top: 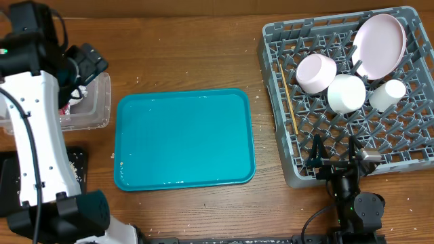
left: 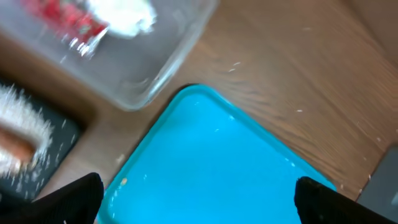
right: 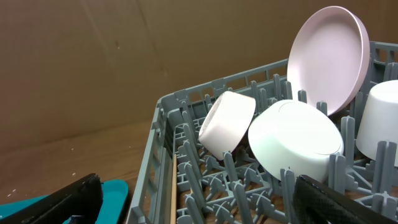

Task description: Sort waste into correct bins and load items into the dishwasher

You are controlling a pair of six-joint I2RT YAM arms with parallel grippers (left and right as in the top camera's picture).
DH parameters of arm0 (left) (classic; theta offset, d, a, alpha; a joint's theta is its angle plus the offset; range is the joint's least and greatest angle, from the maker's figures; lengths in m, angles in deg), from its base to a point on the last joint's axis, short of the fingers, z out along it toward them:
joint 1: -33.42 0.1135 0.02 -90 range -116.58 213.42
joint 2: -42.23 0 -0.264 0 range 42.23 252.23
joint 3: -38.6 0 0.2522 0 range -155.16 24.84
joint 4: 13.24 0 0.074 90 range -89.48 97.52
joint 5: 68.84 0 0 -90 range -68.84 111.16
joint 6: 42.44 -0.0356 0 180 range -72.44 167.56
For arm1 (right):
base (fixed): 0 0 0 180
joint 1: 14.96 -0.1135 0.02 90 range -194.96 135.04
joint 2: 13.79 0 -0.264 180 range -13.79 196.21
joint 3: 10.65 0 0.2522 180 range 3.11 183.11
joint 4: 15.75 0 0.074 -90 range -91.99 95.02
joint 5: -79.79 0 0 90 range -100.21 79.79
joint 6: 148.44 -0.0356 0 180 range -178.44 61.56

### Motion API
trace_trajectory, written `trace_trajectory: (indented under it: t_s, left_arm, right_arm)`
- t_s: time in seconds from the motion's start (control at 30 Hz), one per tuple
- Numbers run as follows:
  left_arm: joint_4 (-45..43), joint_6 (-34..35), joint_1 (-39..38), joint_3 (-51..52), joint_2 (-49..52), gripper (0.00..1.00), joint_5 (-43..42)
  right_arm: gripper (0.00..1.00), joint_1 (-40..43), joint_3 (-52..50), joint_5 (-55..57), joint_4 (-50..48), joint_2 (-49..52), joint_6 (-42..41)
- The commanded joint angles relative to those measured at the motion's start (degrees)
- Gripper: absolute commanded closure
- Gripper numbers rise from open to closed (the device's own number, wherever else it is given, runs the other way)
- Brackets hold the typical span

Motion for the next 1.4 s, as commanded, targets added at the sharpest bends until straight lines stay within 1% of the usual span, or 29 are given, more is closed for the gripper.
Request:
trace_trajectory:
  t_s: [0.0,0.07,0.27,0.43,0.53,0.6,0.77,0.83,0.9,1.0,1.1,1.37]
  left_arm:
    - [-4.0,-8.0,-3.1,4.9,-6.8,0.00,0.2]
    - [-9.2,-10.8,-4.8,11.2,-11.1,0.00,0.2]
    - [-20.3,-14.2,-7.3,29.3,-22.2,0.00,-0.2]
    - [-31.5,-19.2,-7.6,46.4,-31.9,0.00,-3.6]
    - [-36.3,-21.7,-7.6,55.6,-37.3,0.00,-4.7]
    - [-39.3,-21.9,-7.6,63.3,-41.8,0.00,-4.8]
    - [-43.6,-21.9,-7.6,75.4,-48.5,0.00,-5.8]
    - [-46.9,-21.9,-7.6,80.0,-51.5,0.00,-5.8]
    - [-52.2,-21.9,-7.6,85.1,-54.8,0.00,-6.2]
    - [-60.8,-22.0,-7.6,90.5,-57.5,0.00,-8.9]
    - [-65.4,-22.1,-7.6,93.4,-59.5,0.00,-11.1]
    - [-65.8,-22.7,-7.6,96.7,-68.3,0.00,-11.8]
  right_arm:
    - [0.00,0.1,-0.6,0.5,-0.2,-0.7,0.2]
    - [0.00,0.1,-0.6,0.5,-0.2,-0.7,0.2]
    - [0.00,0.1,-0.6,0.5,-0.2,-0.7,0.2]
    - [0.00,0.1,-0.6,0.5,-0.2,-0.7,0.2]
    - [0.00,0.1,-0.6,0.5,-0.2,-0.7,0.2]
    - [0.00,0.1,-0.6,0.5,-0.2,-0.7,0.2]
    - [0.00,0.1,-0.6,0.5,-0.2,-0.7,0.2]
    - [0.00,0.1,-0.6,0.5,-0.2,-0.7,0.2]
    - [0.00,0.1,-0.6,0.5,-0.2,-0.7,0.2]
    - [0.00,0.1,-0.6,0.5,-0.2,-0.7,0.2]
    - [0.00,0.1,-0.6,0.5,-0.2,-0.7,0.2]
    - [0.00,0.1,-0.6,0.5,-0.2,-0.7,0.2]
